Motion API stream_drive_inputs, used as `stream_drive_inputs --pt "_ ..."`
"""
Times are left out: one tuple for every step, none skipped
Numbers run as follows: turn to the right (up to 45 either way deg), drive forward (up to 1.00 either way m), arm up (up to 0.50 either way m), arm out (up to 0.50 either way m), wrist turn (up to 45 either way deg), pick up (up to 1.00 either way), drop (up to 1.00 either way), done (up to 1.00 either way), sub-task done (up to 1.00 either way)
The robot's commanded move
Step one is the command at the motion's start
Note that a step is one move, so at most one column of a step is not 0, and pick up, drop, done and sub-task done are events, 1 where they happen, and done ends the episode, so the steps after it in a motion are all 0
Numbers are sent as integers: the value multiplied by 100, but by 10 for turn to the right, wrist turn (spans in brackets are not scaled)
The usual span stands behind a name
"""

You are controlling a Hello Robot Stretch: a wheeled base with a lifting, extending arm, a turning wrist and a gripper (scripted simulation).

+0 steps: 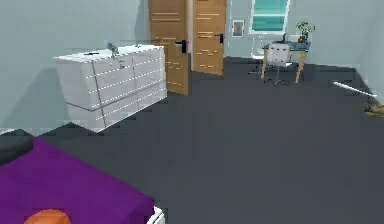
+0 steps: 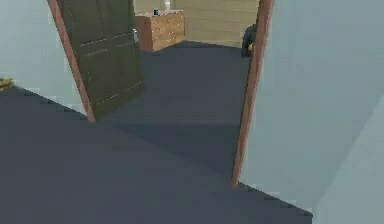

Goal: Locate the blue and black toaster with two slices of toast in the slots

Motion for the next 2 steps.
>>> stream_drive_inputs --pt "300 0 0 0 0 0 0 0 0" --pt "0 25 0 0 0 0 0 0 0"
